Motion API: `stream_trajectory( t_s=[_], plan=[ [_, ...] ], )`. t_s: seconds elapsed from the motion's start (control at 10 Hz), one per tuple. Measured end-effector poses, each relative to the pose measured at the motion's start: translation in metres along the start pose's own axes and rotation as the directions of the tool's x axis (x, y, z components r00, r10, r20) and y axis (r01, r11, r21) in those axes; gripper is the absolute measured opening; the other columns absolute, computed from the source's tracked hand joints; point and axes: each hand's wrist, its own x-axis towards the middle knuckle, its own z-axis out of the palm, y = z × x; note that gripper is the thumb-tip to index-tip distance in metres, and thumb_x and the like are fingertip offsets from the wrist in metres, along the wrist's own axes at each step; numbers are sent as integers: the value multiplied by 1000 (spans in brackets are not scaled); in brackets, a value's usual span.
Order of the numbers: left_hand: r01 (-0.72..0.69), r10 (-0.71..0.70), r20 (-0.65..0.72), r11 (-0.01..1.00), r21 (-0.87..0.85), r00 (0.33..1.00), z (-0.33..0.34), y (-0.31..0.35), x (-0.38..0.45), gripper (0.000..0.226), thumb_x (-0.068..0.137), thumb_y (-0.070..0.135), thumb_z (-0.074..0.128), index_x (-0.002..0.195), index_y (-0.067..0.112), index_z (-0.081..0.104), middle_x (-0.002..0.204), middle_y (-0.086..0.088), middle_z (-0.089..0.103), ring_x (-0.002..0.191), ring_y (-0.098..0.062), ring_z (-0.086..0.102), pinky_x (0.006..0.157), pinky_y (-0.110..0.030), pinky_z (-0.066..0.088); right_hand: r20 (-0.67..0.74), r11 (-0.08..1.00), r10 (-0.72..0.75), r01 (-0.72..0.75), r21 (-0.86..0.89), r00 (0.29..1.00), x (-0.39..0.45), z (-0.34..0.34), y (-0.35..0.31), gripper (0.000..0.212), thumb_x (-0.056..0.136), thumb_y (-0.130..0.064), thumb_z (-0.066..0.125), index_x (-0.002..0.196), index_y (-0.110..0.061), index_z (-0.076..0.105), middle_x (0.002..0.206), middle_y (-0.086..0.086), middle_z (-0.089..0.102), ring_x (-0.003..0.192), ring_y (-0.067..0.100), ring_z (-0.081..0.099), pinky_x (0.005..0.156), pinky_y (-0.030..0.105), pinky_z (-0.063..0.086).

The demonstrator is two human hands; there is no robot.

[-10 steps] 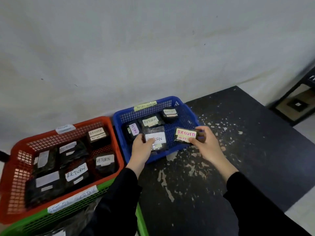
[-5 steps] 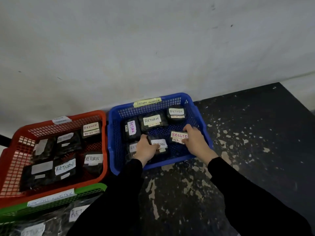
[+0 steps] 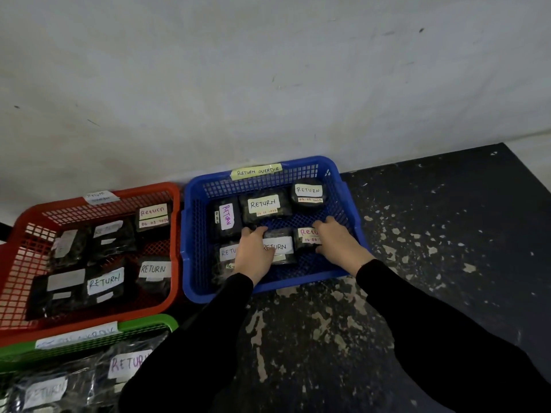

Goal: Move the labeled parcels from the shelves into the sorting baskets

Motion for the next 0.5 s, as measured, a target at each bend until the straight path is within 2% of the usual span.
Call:
stream_trajectory(
  t_s=[0.1,0.2,0.3,0.4,0.5],
  plan=[
    [-12,10,21,996,88,1000,3,0,2,56,93,14,57,145,12,35,146,-18,28,105,-35,58,87,-34,49,-53,994,-14,8,-108,999,-2,3,-1,40,87,5,53,126,-3,47,130,19,40,115,39,48,91,42,45],
    [-50,54,-10,968,246,998,7,2,1,42,91,14,57,132,7,52,137,-17,35,117,-36,45,97,-39,45,-76,988,-27,15,-154,997,-8,1,-3,42,87,9,48,128,-2,45,130,20,40,118,39,43,95,43,44],
    [-96,117,-31,919,383,993,10,-1,-1,34,91,19,55,123,9,58,128,-14,43,117,-34,41,99,-41,40,-77,996,-17,10,-90,997,-17,0,-3,51,88,-4,57,135,-7,39,132,18,39,121,40,41,96,44,44],
    [-148,181,-37,893,424,983,4,-4,-9,35,93,23,51,127,13,54,127,-13,49,118,-34,43,99,-43,38,-134,999,-32,28,-33,990,-37,-1,-7,51,90,-20,59,136,-10,38,131,16,41,120,39,43,95,43,44],
    [-204,279,-102,866,456,955,-12,-12,-18,34,93,29,50,124,16,56,123,-11,53,117,-32,46,98,-42,36,-317,996,-80,67,-53,945,-57,3,-17,44,91,-23,56,131,-11,43,126,13,47,115,35,46,92,42,45]
  ],
)
